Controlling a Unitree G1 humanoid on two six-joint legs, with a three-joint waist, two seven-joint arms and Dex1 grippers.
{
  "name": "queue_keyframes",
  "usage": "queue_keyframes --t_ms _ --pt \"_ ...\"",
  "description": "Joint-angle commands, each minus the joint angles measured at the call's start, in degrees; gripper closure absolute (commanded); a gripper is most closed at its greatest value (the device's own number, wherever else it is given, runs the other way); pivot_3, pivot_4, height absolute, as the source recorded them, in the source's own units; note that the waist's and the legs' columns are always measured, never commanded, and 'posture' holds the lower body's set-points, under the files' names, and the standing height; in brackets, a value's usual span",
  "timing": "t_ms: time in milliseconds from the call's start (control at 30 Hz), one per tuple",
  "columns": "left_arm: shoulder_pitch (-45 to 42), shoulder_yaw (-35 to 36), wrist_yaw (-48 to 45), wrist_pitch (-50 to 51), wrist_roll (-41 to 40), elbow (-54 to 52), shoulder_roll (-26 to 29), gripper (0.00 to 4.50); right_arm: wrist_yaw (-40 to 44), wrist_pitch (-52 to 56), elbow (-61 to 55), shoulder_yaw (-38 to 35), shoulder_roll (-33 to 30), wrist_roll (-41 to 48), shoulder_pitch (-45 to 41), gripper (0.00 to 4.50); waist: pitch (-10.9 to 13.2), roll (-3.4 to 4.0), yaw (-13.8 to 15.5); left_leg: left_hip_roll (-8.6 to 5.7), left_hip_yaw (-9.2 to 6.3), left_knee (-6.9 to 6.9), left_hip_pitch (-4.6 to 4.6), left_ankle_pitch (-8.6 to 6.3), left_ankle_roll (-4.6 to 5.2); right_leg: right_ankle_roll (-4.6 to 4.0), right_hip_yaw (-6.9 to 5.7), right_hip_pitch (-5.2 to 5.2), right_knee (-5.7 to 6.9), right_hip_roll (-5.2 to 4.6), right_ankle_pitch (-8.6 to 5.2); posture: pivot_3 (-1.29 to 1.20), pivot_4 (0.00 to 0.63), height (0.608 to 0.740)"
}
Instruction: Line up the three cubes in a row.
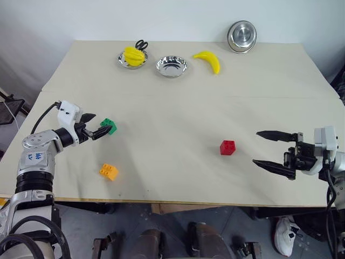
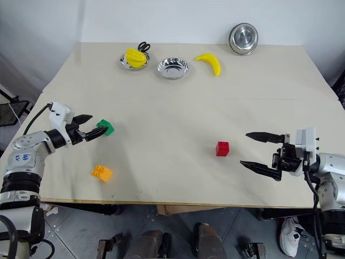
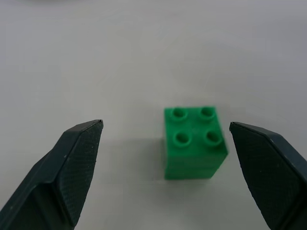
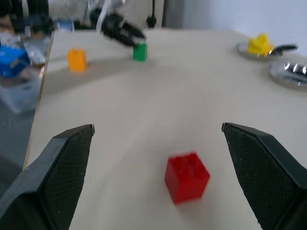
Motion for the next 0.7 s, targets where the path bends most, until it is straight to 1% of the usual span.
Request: queue_keyframes --t_ms 33,167,200,233,300,500,533,633,700 --pt "-1.71 0.12 -1.52 -2.62 0.59 3.30 -0.08 0.00 0.73 -1.35 -2.30 -3.40 2.16 1.51 1.35 0.03 0.00 -0.01 0.27 0.00 0.00 0.02 0.00 0.00 0.00 0.00 0.00 0.00 0.00 0.00 0.00 0.00 0.150 0.740" --pt "-2.78 -0.83 -3.30 -3.44 1.07 5.35 -1.45 0.00 0.07 -1.34 -2.60 -4.13 3.87 0.24 3.03 0.03 0.00 -0.04 0.68 -0.01 -0.03 0.04 -0.01 0.01 0.03 0.02 0.00 0.03 0.01 -0.02 0.01 0.00 0.150 0.740" --pt "-3.28 -0.75 -2.78 -3.45 1.24 6.31 -1.67 0.30 0.27 -1.76 -2.48 -4.32 4.09 -0.09 3.44 0.00 0.00 -0.04 0.66 -0.01 -0.04 0.06 -0.01 0.01 0.03 0.03 0.00 0.04 0.00 -0.02 0.02 0.00 0.150 0.740" --pt "-3.88 -0.57 -2.66 -4.05 1.24 7.26 -1.96 0.38 0.44 -2.11 -2.38 -4.57 4.24 -0.39 4.02 0.00 0.00 -0.04 0.64 -0.02 -0.03 0.06 -0.02 0.01 0.04 0.04 0.01 0.04 0.00 -0.03 0.02 0.00 0.150 0.740" --pt "-4.77 -0.35 -2.62 -4.51 1.18 8.66 -2.37 0.89 0.62 -2.51 -2.26 -5.01 4.39 -0.64 4.78 0.00 0.01 -0.07 0.51 -0.03 -0.03 0.06 -0.02 0.02 0.05 0.05 0.01 0.03 0.00 -0.03 0.03 0.00 0.150 0.740" --pt "-7.08 -0.90 -4.07 -6.36 1.73 13.32 -3.50 2.80 1.49 -3.13 -1.04 -6.54 4.09 -1.30 6.32 0.00 0.01 -0.08 0.36 -0.03 -0.02 0.06 -0.02 0.02 0.04 0.05 0.01 0.02 0.02 -0.02 0.03 0.00 0.150 0.740" --pt "-7.34 -1.10 -4.40 -7.30 1.99 13.83 -3.60 3.03 1.63 -3.27 -0.81 -6.87 4.03 -1.37 6.62 0.00 0.01 -0.08 0.35 -0.02 -0.02 0.06 -0.01 0.03 0.03 0.05 0.01 0.02 0.03 -0.02 0.03 0.00 0.150 0.740" --pt "-8.09 -2.09 -8.85 -10.19 1.75 12.13 -4.36 3.02 2.32 -3.79 0.13 -8.31 3.06 -1.68 7.98 0.00 0.01 -0.08 0.45 -0.03 -0.01 0.06 -0.01 0.03 0.03 0.05 0.01 0.02 0.04 -0.02 0.03 0.00 0.150 0.740" --pt "-8.80 -3.15 -14.24 -10.71 0.80 9.28 -5.18 3.02 2.96 -3.84 0.88 -9.67 2.13 -1.80 8.96 0.00 0.02 -0.09 0.62 -0.04 -0.02 0.07 -0.01 0.03 0.04 0.06 0.01 0.03 0.03 -0.03 0.03 0.00 0.150 0.740"
